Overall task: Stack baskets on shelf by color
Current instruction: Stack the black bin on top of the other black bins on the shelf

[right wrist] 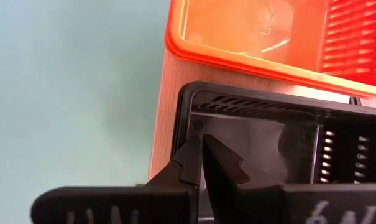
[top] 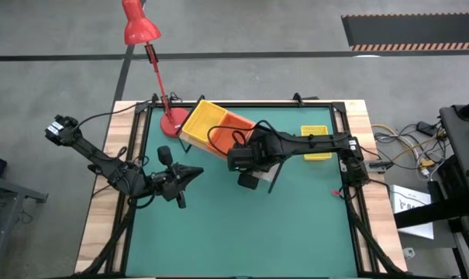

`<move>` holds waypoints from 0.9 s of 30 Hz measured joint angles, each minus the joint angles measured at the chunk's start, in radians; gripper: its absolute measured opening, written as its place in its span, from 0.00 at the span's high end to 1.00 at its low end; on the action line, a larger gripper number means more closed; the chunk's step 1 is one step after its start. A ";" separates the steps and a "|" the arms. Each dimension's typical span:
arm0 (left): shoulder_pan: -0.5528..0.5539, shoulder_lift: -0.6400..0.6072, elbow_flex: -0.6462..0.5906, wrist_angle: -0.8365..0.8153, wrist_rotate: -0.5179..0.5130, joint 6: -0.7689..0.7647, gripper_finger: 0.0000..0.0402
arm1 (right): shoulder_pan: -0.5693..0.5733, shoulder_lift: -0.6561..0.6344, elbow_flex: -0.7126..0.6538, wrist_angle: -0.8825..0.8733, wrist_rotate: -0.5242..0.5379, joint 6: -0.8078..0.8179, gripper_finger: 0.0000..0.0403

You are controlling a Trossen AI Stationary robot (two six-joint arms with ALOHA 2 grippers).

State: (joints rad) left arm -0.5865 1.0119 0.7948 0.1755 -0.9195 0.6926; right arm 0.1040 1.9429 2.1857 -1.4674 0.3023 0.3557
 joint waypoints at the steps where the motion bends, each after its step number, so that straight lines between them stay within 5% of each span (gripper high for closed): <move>1: 0.000 0.000 0.000 0.000 0.000 0.000 1.00 | 0.000 0.000 0.000 0.001 0.000 0.000 0.98; 18: 0.000 0.000 0.000 0.000 0.000 0.000 1.00 | 0.000 -0.007 0.000 0.037 0.000 -0.017 0.98; 27: 0.000 0.000 -0.002 0.000 0.000 0.000 1.00 | 0.049 -0.115 0.000 0.022 0.016 -0.029 0.98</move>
State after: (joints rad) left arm -0.5865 1.0122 0.7933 0.1753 -0.9194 0.6926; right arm 0.1531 1.8278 2.1853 -1.4452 0.3183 0.3266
